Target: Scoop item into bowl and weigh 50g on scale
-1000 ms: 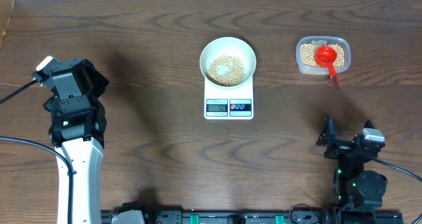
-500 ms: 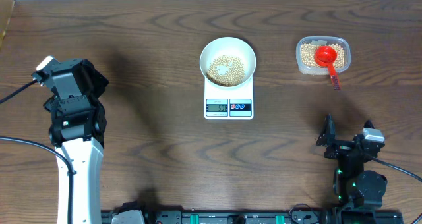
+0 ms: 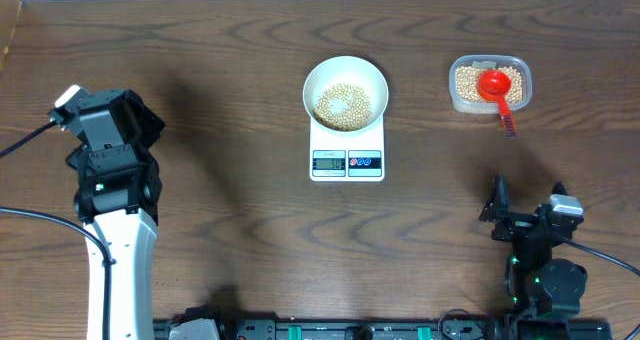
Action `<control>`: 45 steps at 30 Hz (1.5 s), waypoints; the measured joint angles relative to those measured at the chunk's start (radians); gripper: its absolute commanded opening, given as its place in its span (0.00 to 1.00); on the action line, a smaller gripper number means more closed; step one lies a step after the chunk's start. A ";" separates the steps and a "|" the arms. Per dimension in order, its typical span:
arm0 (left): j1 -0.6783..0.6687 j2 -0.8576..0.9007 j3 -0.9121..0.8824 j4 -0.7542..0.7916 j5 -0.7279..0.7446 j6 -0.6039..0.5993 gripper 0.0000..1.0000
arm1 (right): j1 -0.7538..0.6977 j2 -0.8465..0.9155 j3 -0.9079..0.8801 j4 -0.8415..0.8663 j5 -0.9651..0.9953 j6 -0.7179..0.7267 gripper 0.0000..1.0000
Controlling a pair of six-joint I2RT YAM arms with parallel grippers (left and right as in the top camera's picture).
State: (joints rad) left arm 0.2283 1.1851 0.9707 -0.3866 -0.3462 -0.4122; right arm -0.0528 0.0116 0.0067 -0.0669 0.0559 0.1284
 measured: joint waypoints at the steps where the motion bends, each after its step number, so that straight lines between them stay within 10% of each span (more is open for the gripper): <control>1: 0.000 0.000 0.000 0.000 0.000 0.000 0.93 | 0.000 0.000 0.000 0.000 0.000 0.000 0.99; 20: 0.000 -0.051 0.000 -0.126 0.002 -0.001 0.93 | 0.000 0.000 0.000 0.000 -0.001 0.000 0.99; 29: -0.020 -0.497 -0.076 -0.312 0.003 -0.010 0.93 | 0.000 0.000 0.000 0.000 -0.004 0.000 0.99; 45: -0.038 -1.074 -0.597 -0.040 0.003 -0.118 0.93 | 0.000 0.000 0.000 -0.001 -0.008 0.000 0.99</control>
State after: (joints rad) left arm 0.1902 0.1108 0.3737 -0.4263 -0.3435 -0.5301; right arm -0.0528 0.0116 0.0067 -0.0677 0.0475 0.1287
